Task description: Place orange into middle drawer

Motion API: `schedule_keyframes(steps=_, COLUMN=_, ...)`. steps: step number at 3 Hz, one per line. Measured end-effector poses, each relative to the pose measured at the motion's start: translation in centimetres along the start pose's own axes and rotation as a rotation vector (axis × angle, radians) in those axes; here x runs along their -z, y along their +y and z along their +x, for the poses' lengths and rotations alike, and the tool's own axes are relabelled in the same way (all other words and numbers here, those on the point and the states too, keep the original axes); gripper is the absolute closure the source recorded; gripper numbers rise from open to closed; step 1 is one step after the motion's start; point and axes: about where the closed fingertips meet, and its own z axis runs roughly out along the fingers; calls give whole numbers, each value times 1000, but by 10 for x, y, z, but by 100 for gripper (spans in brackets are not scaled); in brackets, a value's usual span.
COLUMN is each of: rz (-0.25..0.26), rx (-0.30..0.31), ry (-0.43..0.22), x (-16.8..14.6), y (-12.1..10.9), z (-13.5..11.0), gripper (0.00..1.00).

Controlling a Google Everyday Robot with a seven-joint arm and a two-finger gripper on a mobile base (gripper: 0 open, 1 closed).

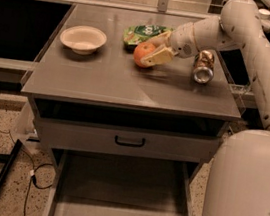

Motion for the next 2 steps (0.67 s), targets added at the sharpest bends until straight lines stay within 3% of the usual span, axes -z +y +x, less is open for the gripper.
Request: schedule_keyframes(steps=2, rz=0, rx=47, ry=-25, x=12, y=8, z=-19, gripper=100)
